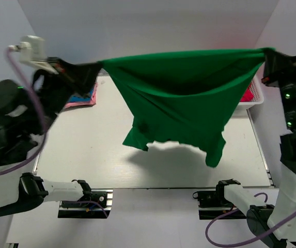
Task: Fold and stack the t-shirts
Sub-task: Flatten out the tshirt
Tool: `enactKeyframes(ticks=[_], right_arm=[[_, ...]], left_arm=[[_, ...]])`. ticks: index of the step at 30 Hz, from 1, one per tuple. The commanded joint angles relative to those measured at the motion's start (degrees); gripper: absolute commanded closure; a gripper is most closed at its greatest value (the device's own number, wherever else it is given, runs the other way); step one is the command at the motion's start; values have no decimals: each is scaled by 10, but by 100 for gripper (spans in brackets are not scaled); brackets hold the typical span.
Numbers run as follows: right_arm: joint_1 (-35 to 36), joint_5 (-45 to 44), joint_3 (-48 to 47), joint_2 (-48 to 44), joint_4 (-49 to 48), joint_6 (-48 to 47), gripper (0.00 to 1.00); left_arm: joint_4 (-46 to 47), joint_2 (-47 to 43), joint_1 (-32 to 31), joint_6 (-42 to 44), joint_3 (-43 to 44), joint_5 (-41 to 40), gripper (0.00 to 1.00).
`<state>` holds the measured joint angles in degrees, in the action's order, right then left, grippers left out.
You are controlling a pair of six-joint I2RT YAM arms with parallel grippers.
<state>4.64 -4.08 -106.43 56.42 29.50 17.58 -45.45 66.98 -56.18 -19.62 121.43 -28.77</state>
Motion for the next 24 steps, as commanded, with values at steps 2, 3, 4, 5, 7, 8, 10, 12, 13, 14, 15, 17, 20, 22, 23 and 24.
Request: enactKeyframes(ticks=[2,3,4,5,7,8,10,12,13,14,15,17,20,22,23,24], right_arm=[[-1,-30,-121,-6,27,-47,100],[-2,-33,-147,-10,28,-51,100],[-2,-23,-154,-32,25,-57,100],[-2,-23,-155,-32,19,-57,100],[-1,-3,-154,-54,13,-61,100],[-2,-1,-155,-58,8,-62,100],[-2,8,-155,-71,5,-59,100],[-2,25,-155,-75,3,-57,100],[-1,27,-155,-75,3,-46,100],[-2,33,-152,-74,9,-54,100],[-1,35,-147,-73,10,-53,100],[-1,35,-111,-71,1,-47,100],[-1,35,-65,-62,-6,-38,100],[-1,62,13,-57,-19,-26,100],[-1,71,41,-58,-34,-10,100],[-2,81,134,-61,-53,-3,100]], left_arm=[[-27,-7,7,39,99,71,100],[-27,-25,7,39,99,78,100],[-11,-46,7,34,83,106,100],[-10,-56,7,34,83,116,100],[-5,-70,7,22,77,139,100],[-5,-76,7,22,77,158,100],[-5,-76,7,15,90,171,100],[-12,-76,7,9,96,177,100],[-12,-69,7,9,96,177,100],[-12,-63,7,9,96,169,100],[-12,-63,7,9,88,164,100],[0,-56,7,9,70,132,100],[12,-28,7,4,17,38,100],[20,-22,2,-8,-56,-53,100],[41,-17,2,-18,-89,-83,100],[54,-17,2,-26,-161,-135,100]])
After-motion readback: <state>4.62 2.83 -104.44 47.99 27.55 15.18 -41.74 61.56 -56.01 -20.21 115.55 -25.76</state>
